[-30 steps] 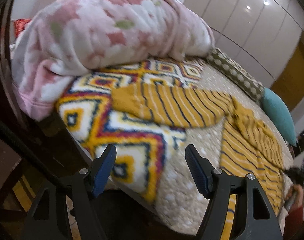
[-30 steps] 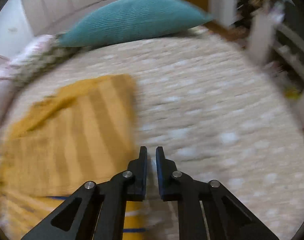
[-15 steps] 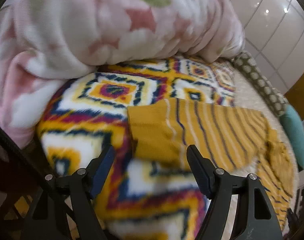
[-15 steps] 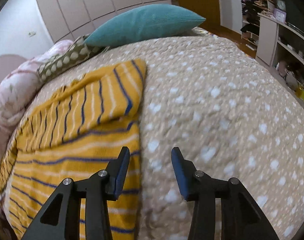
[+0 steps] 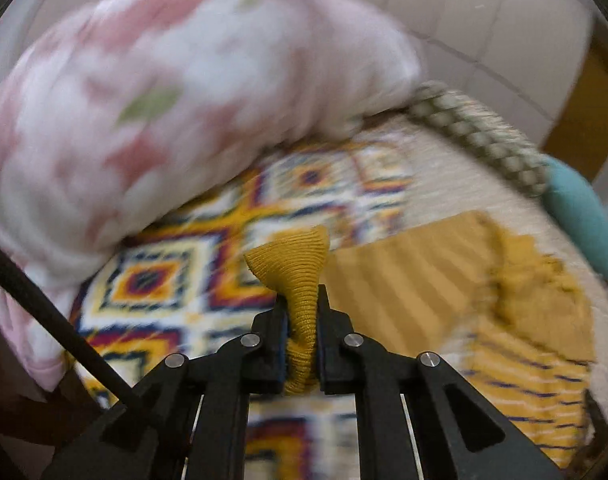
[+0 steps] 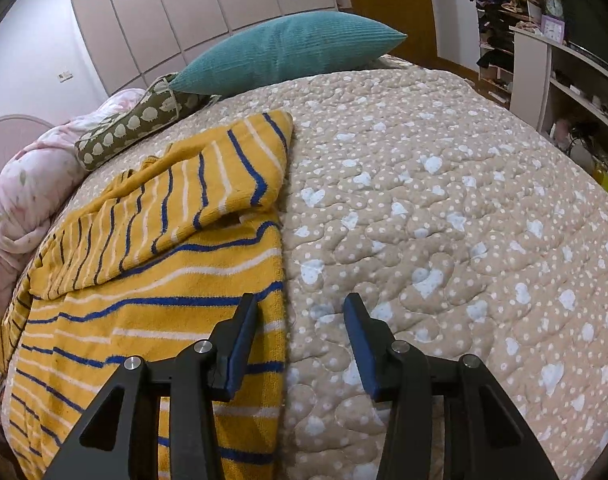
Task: Fold small clothes
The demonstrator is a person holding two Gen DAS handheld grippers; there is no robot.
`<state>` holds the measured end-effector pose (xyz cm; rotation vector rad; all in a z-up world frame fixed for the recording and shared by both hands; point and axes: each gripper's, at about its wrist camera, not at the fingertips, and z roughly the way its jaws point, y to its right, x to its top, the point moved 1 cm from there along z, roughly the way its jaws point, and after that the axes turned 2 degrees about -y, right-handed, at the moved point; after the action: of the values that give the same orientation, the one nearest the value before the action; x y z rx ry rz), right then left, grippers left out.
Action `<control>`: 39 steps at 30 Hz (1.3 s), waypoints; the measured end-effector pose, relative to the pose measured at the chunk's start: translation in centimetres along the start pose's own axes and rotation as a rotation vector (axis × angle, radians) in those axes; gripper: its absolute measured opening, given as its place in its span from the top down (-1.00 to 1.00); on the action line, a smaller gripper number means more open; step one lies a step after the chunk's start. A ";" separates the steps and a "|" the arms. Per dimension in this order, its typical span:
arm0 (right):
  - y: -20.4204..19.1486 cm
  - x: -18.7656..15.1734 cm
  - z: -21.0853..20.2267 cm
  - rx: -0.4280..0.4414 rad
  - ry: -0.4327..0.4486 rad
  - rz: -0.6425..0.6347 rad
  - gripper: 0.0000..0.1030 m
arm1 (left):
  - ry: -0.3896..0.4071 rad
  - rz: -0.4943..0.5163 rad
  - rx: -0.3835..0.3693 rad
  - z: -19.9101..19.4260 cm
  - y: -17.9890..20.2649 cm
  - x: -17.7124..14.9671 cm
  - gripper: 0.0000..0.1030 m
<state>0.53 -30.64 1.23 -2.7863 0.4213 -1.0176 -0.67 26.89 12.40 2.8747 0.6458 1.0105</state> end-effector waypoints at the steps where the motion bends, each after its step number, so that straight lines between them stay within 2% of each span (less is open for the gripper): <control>1: 0.1 0.0 0.0 0.009 0.002 0.005 0.02 | 0.013 0.024 -0.038 -1.0 2.3 0.6 0.81; 3: 0.5 -0.1 -0.1 0.043 0.005 0.021 -0.03 | 0.015 0.057 -0.112 -1.7 6.3 1.5 0.81; 6: 0.8 -0.1 -0.2 0.074 0.010 0.040 -0.05 | 0.012 0.137 -0.227 -2.6 14.5 2.1 0.81; 9: 1.1 -0.2 -0.2 0.098 0.014 0.057 -0.05 | 0.007 0.255 -0.346 -3.3 24.4 1.1 0.81; 13: 1.5 -0.2 -0.4 0.128 0.019 0.079 -0.05 | -0.020 0.379 -0.487 -3.9 34.5 -1.4 0.74; 14: 1.7 -0.2 -0.4 0.140 0.021 0.087 -0.04 | -0.027 0.392 -0.515 -3.9 36.2 -2.1 0.54; 15: 1.8 -0.3 -0.4 0.148 0.022 0.092 -0.05 | -0.037 0.396 -0.535 -4.0 37.3 -2.7 0.24; 17: 2.2 -0.3 -0.4 0.168 0.025 0.107 -0.04 | -0.059 0.396 -0.551 -4.0 38.6 -4.0 -0.14; 21: 2.6 -0.4 -0.5 0.197 0.030 0.127 -0.05 | -0.082 0.417 -0.535 -4.6 37.0 -5.8 -0.18; 24: 2.7 -0.4 -0.5 0.206 0.032 0.133 -0.05 | -0.074 0.405 -0.465 -5.1 33.7 -7.4 -0.18; 32: 2.6 -0.4 -0.5 0.192 0.025 0.122 -0.09 | 0.053 0.356 -0.214 -8.4 21.7 -10.9 -0.19; 36: 1.1 0.5 -1.4 0.120 -0.033 0.027 -0.08 | 0.107 0.281 -0.157 -10.2 15.8 -12.3 -0.40; 39: -0.8 1.3 -4.8 0.155 0.028 -0.017 -0.08 | 0.131 0.238 -0.114 -11.0 12.4 -13.5 -0.41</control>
<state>-1.47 -30.44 5.84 -2.6453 0.3082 -1.0463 -12.21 9.10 15.08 2.8512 0.2430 1.2285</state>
